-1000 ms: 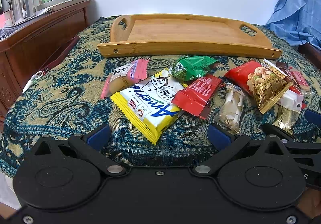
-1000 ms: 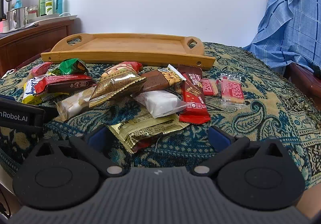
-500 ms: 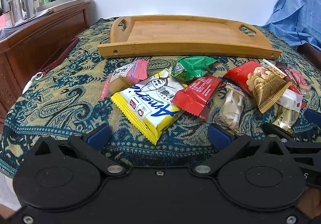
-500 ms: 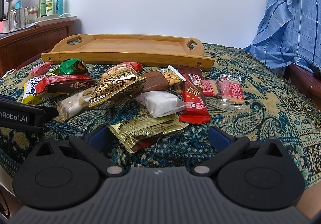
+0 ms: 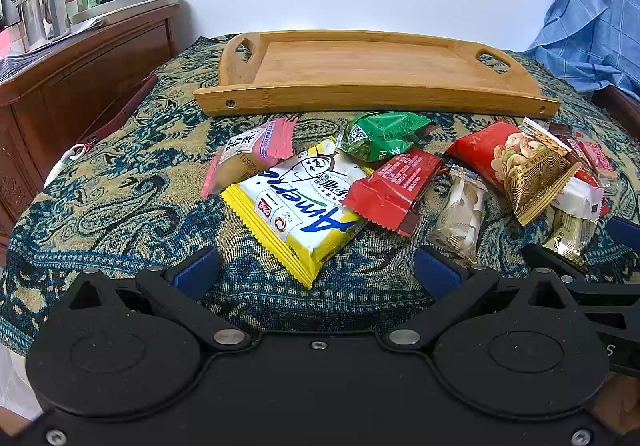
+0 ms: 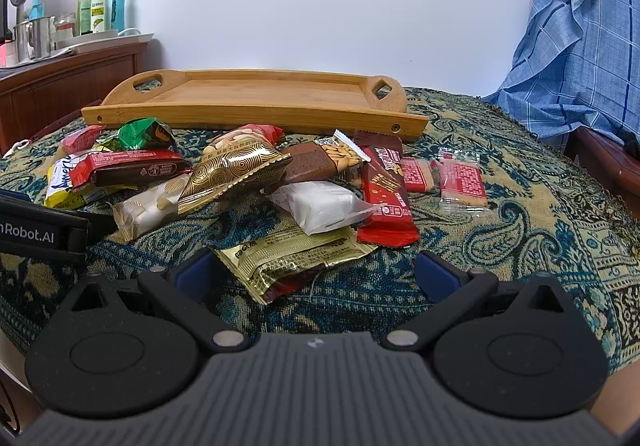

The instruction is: Organize snacks

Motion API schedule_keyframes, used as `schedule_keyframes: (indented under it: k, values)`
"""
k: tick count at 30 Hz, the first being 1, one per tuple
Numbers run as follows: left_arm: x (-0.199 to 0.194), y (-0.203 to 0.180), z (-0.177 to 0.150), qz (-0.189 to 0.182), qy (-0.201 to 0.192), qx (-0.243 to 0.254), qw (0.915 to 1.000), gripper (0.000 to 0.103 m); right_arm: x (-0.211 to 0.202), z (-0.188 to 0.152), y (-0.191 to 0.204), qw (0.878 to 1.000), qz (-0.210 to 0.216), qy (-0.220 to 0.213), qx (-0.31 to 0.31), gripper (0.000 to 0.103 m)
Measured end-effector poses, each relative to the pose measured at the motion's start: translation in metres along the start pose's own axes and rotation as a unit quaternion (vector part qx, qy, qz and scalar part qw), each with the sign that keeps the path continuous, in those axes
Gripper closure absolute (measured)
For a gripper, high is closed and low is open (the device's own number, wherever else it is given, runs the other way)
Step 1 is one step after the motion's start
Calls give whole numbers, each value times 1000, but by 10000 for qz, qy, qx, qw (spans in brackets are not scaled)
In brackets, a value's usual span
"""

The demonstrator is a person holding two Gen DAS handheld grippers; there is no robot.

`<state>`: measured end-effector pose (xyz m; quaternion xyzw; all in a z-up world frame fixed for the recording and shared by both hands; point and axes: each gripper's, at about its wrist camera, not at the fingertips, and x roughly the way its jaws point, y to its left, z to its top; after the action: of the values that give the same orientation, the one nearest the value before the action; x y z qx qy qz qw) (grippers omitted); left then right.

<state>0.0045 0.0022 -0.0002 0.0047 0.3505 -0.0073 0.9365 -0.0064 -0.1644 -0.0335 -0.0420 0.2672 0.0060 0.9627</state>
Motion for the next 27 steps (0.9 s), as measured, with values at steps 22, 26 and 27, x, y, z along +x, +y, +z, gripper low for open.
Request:
schedule_keyframes:
  k: [22,26,27]
  values:
    - [1,0,-1,11,-4,-20,10000,0,-1,-4,-2,9997,5,-113,235,0]
    - [0,-1,-2,11,-3,-19,10000,0,-1,-1,-2,9997,7,-29,241,0]
    - [1,-1,-1,9,0,-23,10000,0,0,1,-3,9997,29,13,225,0]
